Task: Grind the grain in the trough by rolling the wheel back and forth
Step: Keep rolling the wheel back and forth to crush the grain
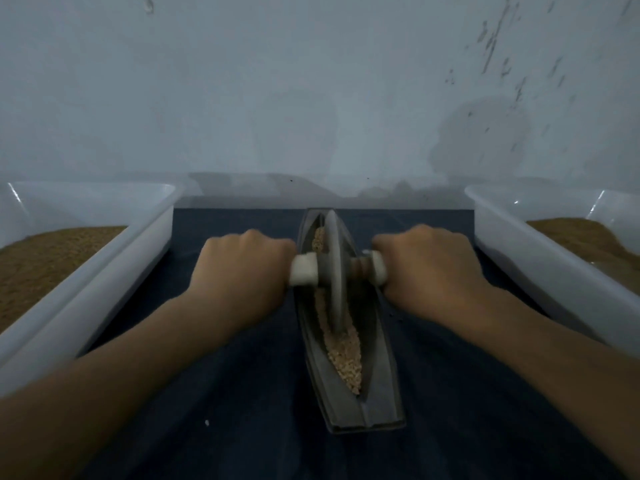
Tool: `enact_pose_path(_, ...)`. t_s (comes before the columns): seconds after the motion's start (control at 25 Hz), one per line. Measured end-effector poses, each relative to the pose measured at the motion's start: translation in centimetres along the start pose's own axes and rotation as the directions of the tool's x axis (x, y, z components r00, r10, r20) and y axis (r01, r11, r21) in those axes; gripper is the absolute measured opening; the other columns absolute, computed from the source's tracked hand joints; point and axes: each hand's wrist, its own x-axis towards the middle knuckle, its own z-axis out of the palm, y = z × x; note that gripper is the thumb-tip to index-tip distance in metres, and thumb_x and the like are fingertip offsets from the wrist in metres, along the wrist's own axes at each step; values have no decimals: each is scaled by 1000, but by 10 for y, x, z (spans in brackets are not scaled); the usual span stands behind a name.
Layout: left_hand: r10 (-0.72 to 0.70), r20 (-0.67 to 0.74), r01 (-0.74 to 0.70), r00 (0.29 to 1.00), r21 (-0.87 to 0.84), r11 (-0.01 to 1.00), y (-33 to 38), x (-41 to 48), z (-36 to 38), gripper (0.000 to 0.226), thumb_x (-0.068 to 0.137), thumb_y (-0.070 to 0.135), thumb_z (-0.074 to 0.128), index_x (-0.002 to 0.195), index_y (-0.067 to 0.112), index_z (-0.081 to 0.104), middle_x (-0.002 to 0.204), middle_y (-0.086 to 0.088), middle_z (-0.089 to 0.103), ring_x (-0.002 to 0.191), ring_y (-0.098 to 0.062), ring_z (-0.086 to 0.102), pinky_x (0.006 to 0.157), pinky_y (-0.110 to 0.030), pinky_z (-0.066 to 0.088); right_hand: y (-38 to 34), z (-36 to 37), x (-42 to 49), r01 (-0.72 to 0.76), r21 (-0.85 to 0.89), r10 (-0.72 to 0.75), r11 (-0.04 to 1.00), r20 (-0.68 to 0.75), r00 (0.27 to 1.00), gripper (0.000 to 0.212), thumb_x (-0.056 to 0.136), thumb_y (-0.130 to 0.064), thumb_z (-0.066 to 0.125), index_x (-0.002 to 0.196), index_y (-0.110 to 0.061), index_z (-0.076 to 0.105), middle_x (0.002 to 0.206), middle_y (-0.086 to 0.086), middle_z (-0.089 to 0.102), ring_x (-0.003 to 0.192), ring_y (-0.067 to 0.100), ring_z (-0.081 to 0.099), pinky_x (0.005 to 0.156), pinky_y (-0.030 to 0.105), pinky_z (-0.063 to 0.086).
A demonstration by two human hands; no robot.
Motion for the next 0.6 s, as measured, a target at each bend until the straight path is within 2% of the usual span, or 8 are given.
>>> enact_pose_path(0.08,89,-83,-88,993,14,996,0,-18,-14,58,54,41,81,71,36,26,57,15,11,46,-4,4,49,-17,5,3,-8,-26,53,9,-52,999,-110,993,28,58,-36,58,65,-33,31,54,-12,27,46,4,17,48,19,6)
enact_pose_path(0.16,80,-42,-79,996,27,997,-2,-11,-12,58,54,41,81,70,37,26,56,14,11,46,-5,3,49,-17,5,7,-5,-21,58,9,-56,998,-112,992,31,56,-37,59,65,-34,30,53,-14,20,48,0,11,50,17,3)
enact_pose_path(0.24,-8,43,6,999,56,998,1,3,3,33,72,38,71,72,34,39,58,11,29,44,-9,22,44,-22,16,5,8,1,1,-6,-2,1000,-18,1000,38,63,-36,71,68,-34,34,55,-13,26,45,8,25,49,19,12)
enact_pose_path(0.32,-70,114,65,991,48,997,-3,39,14,5,86,33,59,87,29,56,73,4,51,59,-18,49,52,-31,34,1,23,36,-65,43,63,997,67,996,27,79,-37,68,76,-30,42,66,-6,47,61,26,54,52,27,34)
enact_pose_path(0.36,-84,171,79,982,33,996,-5,52,14,9,88,31,56,95,28,61,82,2,58,70,-22,57,57,-34,38,0,25,51,-91,60,84,994,110,990,23,84,-39,65,78,-30,45,74,-2,56,72,30,61,59,32,43)
enact_pose_path(0.44,-94,238,99,967,-11,995,-7,58,11,15,89,32,57,101,30,64,90,0,62,81,-25,62,61,-36,40,1,22,59,-69,55,61,996,133,989,21,87,-41,63,79,-30,47,82,1,62,80,30,63,63,34,47)
enact_pose_path(0.52,-81,210,89,974,-29,996,-6,33,4,10,84,36,62,93,32,60,79,4,54,68,-22,56,58,-34,37,3,10,37,-35,42,30,998,106,994,26,82,-38,66,75,-31,42,72,-5,51,69,27,57,55,30,38)
enact_pose_path(0.6,7,49,-7,999,-4,1000,2,-5,-6,33,70,40,73,73,33,41,60,10,29,45,-11,26,46,-27,24,1,1,-3,24,44,-25,999,20,999,35,68,-35,67,68,-34,32,62,-11,38,53,18,41,46,24,22)
